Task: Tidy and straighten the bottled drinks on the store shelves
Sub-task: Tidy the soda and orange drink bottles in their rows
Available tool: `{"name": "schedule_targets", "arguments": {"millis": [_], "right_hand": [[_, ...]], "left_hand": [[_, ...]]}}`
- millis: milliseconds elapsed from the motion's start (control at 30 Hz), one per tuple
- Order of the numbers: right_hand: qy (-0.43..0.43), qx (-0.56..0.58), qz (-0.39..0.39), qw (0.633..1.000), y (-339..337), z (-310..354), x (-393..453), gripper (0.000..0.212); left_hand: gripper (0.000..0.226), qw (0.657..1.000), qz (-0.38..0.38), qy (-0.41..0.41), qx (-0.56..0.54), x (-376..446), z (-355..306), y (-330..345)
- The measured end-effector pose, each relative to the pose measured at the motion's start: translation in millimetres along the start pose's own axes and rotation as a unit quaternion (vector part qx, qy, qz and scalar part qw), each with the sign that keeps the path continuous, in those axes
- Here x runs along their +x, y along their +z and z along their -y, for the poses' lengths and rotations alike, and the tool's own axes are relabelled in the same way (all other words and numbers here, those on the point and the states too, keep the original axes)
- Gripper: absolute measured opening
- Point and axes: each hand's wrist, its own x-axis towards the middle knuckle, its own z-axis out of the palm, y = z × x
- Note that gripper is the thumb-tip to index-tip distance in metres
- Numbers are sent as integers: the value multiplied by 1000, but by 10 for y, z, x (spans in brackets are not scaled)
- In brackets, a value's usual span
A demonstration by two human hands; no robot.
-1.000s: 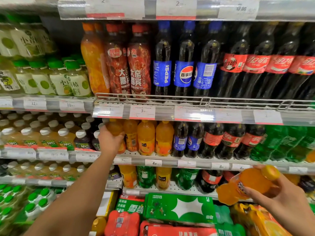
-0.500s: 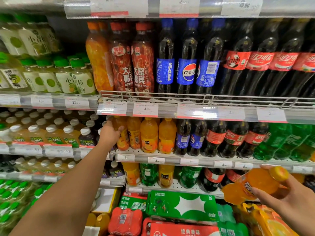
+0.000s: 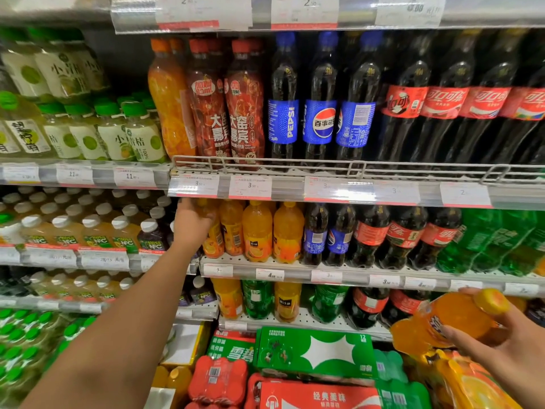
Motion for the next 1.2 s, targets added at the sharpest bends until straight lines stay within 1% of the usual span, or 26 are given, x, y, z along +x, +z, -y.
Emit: {"name": "schedule_targets", "arguments": {"millis": [67, 133, 233, 300, 367, 400, 433, 500, 533, 600, 667, 700, 767, 800, 867, 933, 1067, 1133, 1200], "right_hand": [[2, 7, 7, 1000, -5, -1, -2, 73], [2, 9, 8, 1000, -8, 11, -9, 73], [2, 8, 10, 1000, -17, 55, -19, 71], [2, 13, 13, 1000, -24, 78, -25, 70], [8, 31, 18, 999, -36, 55, -27, 66], [12, 41, 20, 999, -48, 38, -21, 64], [19, 46, 26, 998, -52, 5, -10, 67], [25, 46, 36, 998, -49, -48, -10, 77], [26, 44, 37, 998, -49, -62, -7, 75], [29, 36, 32, 998, -67, -81, -2, 71], [32, 31, 32, 999, -61, -114, 10, 77], [33, 28, 35, 998, -54, -127, 11, 76], [30, 18, 26, 999, -51, -128, 31, 67], [30, 14, 23, 999, -50, -123, 51, 67], [31, 5, 24, 999, -35, -106, 79, 70], [33, 3, 29, 999, -18, -115, 113, 71], [25, 18, 45, 999, 21, -129, 149, 77], [19, 15, 43, 999, 36, -121, 147, 76], [16, 12, 37, 999, 27, -106, 141, 72]], "left_hand": [[66, 999, -21, 36, 10, -33, -71, 2], [60, 997, -16, 44, 59, -63, -131, 20], [68, 990, 8, 29, 141, -9, -202, 52], [73, 974, 33, 22, 224, 300, -15, 172], [76, 952, 80, -3, 295, 411, -135, 197], [70, 943, 104, -14, 315, 366, -275, 165], [60, 937, 122, -17, 328, 238, -482, 90], [39, 928, 158, -26, 335, 129, -697, 49], [32, 925, 167, -28, 340, 129, -724, 54], [30, 923, 170, -16, 345, 159, -720, 48], [33, 924, 161, 4, 348, 145, -755, 22], [35, 923, 156, 12, 352, 159, -739, 17], [38, 918, 157, 14, 365, 152, -753, 5], [40, 916, 157, 14, 369, 120, -774, -7], [43, 913, 153, 16, 379, 96, -788, 1], [48, 913, 140, 36, 381, 71, -800, 0], [62, 913, 148, 54, 376, 92, -744, -24], [69, 919, 157, 68, 355, 106, -697, -46], [77, 942, 172, 83, 275, 84, -708, -94]]}}
